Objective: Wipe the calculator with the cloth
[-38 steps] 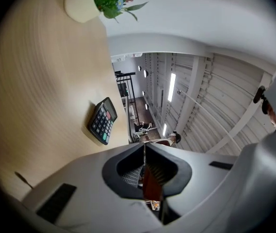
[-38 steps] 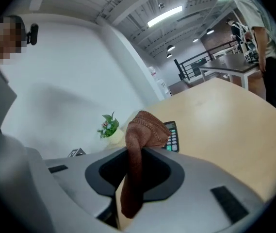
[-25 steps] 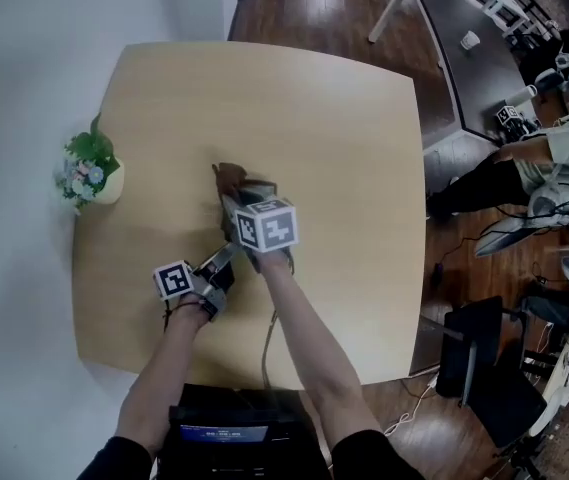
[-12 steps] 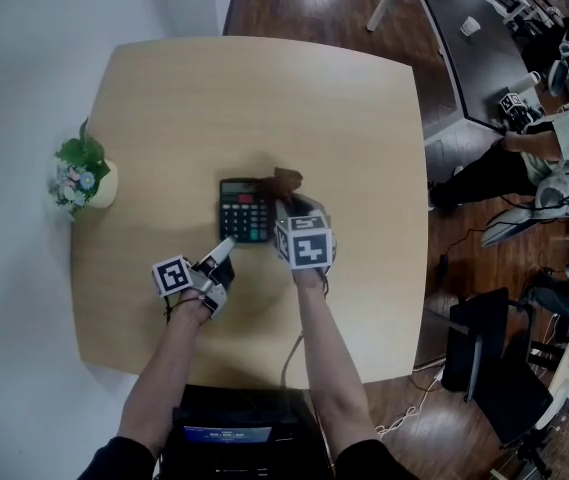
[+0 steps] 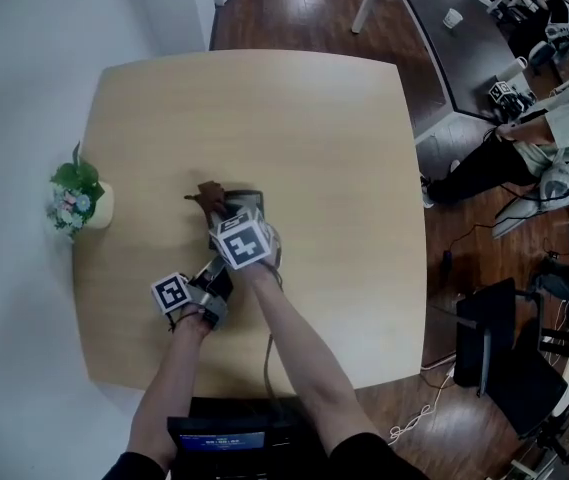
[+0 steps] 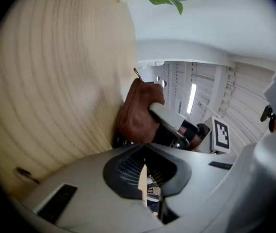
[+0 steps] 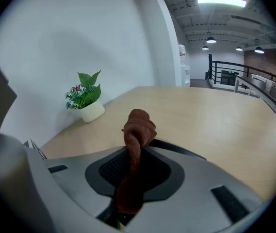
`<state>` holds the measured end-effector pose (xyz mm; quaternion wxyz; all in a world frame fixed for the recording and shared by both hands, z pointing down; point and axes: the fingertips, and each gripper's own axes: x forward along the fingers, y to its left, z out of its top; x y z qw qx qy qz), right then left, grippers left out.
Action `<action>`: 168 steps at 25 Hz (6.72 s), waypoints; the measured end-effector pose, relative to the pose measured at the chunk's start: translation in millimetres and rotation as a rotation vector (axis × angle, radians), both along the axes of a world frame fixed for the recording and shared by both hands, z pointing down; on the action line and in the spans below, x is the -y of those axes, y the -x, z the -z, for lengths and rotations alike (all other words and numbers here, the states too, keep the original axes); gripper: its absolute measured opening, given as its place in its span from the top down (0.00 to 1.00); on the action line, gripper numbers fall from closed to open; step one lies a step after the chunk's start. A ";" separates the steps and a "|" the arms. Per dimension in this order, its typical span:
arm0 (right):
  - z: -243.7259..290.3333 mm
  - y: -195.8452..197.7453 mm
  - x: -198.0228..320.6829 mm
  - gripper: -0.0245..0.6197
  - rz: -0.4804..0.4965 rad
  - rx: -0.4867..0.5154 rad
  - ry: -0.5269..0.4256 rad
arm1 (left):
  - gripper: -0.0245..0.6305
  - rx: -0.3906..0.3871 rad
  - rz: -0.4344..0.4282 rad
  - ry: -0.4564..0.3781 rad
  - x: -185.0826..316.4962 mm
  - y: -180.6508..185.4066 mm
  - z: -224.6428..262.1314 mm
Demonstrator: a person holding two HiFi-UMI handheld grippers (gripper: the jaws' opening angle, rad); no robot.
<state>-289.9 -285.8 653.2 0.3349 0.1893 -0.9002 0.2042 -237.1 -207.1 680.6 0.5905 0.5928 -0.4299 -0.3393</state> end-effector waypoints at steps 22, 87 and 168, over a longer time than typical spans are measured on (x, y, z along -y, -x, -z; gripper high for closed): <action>-0.4 -29.0 11.2 0.84 -0.021 0.034 0.022 | 0.96 -0.012 0.005 -0.026 0.4 -0.3 -0.5; 7.6 -109.8 -22.7 0.84 0.437 -0.195 -0.450 | 0.96 0.043 -0.071 -0.097 -128.4 1.9 59.4; 334.5 -129.0 -284.6 0.84 -0.067 0.762 -0.150 | 0.88 -0.909 0.016 -0.804 -213.7 -6.6 312.6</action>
